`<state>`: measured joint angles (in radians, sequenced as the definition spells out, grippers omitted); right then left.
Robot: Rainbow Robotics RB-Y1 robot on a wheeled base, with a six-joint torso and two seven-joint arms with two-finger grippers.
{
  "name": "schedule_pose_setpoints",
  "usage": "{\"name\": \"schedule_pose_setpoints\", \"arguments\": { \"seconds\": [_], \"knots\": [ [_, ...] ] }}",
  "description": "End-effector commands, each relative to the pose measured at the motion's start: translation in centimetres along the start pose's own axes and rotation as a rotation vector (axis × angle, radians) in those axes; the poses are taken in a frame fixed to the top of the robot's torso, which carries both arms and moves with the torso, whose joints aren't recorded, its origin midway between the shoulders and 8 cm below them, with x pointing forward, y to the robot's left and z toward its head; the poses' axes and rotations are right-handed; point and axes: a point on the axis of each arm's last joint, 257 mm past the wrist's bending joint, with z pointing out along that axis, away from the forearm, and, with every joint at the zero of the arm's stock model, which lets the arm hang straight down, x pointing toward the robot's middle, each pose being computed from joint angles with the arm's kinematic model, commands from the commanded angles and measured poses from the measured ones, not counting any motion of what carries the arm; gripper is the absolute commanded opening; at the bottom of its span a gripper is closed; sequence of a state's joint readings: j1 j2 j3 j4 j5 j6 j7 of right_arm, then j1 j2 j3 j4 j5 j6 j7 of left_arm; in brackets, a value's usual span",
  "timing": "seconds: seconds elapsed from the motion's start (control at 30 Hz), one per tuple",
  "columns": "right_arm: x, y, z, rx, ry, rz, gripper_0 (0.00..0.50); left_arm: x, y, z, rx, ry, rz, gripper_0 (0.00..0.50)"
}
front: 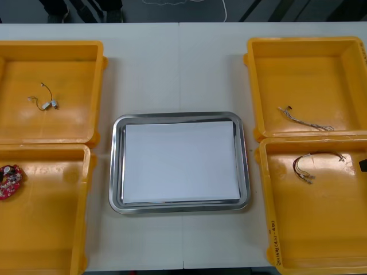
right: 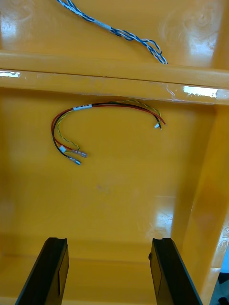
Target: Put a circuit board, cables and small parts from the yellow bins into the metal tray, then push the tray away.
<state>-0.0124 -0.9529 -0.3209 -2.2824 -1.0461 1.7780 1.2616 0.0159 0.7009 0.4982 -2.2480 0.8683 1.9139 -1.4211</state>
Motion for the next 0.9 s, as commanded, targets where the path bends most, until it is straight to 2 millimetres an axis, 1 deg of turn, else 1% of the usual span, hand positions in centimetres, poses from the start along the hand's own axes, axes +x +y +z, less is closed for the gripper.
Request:
{"name": "schedule_pose_setpoints", "arguments": {
  "seconds": [0.03,0.17,0.3,0.33,0.4,0.47,0.57,0.67,0.83,0.9],
  "knots": [
    [-0.3,-0.8,-0.4,0.012,-0.026,0.057,0.5,1.3,1.2,-0.4,-0.034,0.035,0.106,0.5],
    [-0.3,-0.8,-0.4,0.012,-0.026,0.057,0.5,1.2,1.3,-0.5,-0.038,0.04,0.123,0.5],
    [-0.3,-0.8,-0.4,0.012,-0.026,0.057,0.5,1.5,1.2,-0.6,-0.05,0.074,0.177,0.5],
    [1.9,-0.8,1.0,0.005,0.044,0.07,0.5,1.6,1.2,-0.5,-0.049,0.083,0.186,0.5],
    [2.3,-0.9,1.3,0.008,0.056,0.065,0.5,1.8,1.3,-0.3,-0.042,0.098,0.188,0.5],
    [2.2,-1.2,1.3,0.024,0.054,0.044,0.5,2.1,1.6,-0.1,-0.033,0.115,0.189,0.5],
    [2.1,-1.3,1.2,0.032,0.056,0.02,0.5,2.6,2.2,0.2,-0.021,0.147,0.254,0.5],
    [1.8,-1.3,1.2,0.031,0.046,-0.054,0.5,2.8,2.9,0.4,-0.007,0.17,0.323,0.5],
    [1.3,-1.6,1.3,0.044,0.033,-0.225,0.5,2.0,3.9,0.9,0.025,0.16,0.439,0.5],
    [1.0,-1.4,1.4,0.039,0.022,-0.277,0.5,1.6,4.1,1.1,0.036,0.151,0.471,0.5]
  ]
}}
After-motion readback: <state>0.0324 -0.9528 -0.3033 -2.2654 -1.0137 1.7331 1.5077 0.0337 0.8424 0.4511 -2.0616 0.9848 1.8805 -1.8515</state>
